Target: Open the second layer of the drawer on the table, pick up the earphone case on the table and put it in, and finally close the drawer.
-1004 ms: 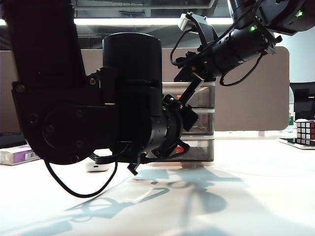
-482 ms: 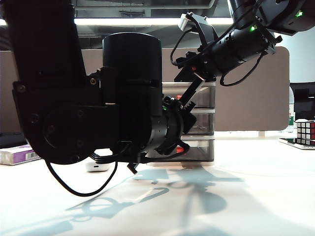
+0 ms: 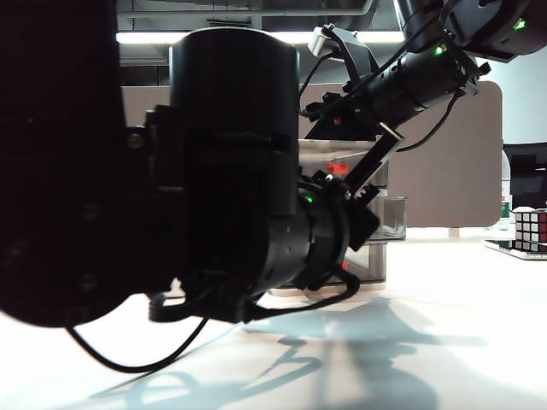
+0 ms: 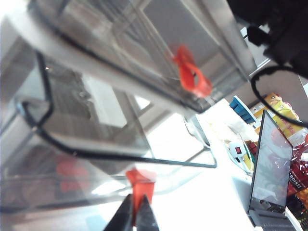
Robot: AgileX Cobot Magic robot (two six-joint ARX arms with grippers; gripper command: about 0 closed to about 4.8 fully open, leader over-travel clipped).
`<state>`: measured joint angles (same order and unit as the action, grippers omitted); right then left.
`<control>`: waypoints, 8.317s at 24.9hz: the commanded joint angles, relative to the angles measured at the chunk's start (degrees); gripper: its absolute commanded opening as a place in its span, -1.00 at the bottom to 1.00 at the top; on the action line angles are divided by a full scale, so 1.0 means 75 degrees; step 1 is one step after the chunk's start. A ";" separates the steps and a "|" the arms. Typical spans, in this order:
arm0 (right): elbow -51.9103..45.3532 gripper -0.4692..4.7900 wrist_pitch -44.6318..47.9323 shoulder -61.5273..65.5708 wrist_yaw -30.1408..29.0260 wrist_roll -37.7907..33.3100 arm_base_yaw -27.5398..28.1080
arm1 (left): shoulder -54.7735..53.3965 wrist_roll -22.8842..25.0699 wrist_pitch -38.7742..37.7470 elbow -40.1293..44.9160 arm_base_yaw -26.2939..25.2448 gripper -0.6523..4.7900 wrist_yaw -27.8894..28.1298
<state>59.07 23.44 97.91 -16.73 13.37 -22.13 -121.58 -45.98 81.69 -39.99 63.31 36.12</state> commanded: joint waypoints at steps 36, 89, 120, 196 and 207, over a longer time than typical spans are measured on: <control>-0.0035 -0.84 -0.0874 0.0256 0.0015 0.0017 -0.0012 | 0.0752 -0.0070 0.0181 0.1067 0.1279 0.54 -0.1212; -0.0096 -0.84 -0.6575 -0.2908 -0.1629 -0.0423 -0.0131 | 0.4371 0.4820 -0.3311 0.3273 -0.5082 1.00 -0.7029; 0.0268 -0.84 -0.3150 -0.0938 -0.2224 -0.1445 -0.0615 | 0.2355 0.5109 -0.4208 0.1699 -0.5176 1.00 -0.5820; 0.0347 -0.84 -0.4741 -0.2317 -0.0804 -0.0720 0.0522 | 0.7198 0.6021 -0.7184 0.1373 -0.1964 -0.32 -0.4855; 0.0347 -0.84 -0.4097 -0.2302 -0.1043 -0.0685 0.0498 | 0.5042 0.6079 -0.7222 -0.0093 -0.1985 -0.32 -0.5362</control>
<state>61.39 -9.67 80.79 -24.45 7.94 -18.39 -83.18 -0.84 26.63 -39.88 48.47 -3.64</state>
